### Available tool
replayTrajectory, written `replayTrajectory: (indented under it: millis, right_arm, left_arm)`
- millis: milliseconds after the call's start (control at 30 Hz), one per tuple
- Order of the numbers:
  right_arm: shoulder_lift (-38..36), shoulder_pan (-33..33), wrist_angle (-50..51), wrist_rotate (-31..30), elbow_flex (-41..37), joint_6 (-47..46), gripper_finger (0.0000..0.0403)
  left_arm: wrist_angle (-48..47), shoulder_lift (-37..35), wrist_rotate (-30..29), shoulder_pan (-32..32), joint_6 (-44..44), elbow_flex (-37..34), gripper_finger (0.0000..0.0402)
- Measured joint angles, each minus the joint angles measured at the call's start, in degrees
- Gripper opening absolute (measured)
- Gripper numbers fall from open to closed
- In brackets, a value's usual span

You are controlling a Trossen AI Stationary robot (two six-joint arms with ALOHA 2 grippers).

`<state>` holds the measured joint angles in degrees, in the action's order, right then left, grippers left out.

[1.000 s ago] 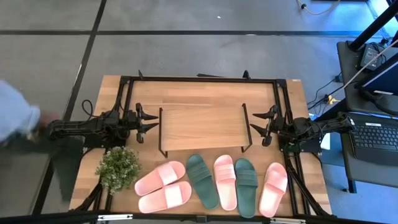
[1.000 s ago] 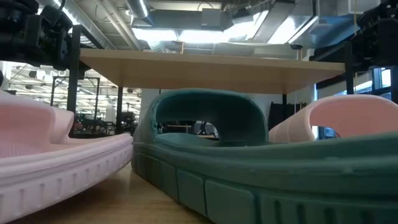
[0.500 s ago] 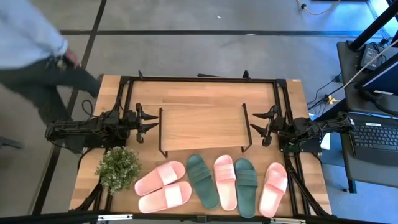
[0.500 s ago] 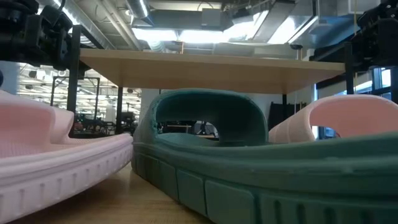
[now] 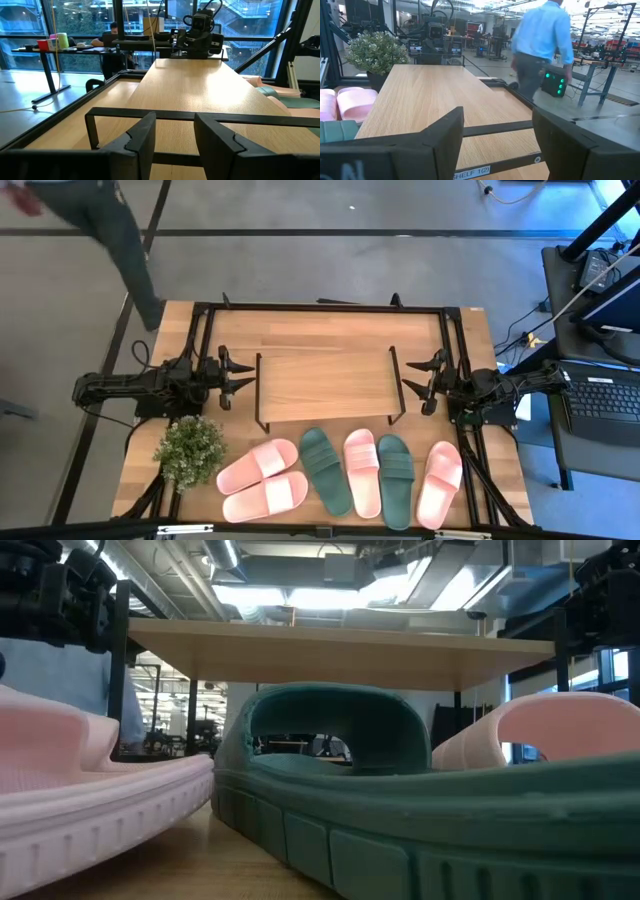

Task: Pick and place slides into the shelf

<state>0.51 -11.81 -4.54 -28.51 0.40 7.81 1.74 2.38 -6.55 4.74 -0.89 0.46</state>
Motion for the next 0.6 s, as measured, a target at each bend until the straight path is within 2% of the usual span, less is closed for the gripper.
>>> replayTrajectory:
  millis: [367,600]
  right_arm:
    - [0.0,0.0,0.0,0.0,0.0,-3.4,0.0236]
    - [0.0,0.0,0.0,0.1,0.0,-2.5,0.0236]
  left_arm:
    - [0.0,0.0,0.0,0.0,0.0,0.0,0.0128]
    - [0.0,0.0,0.0,0.0,0.0,0.0,0.0127]
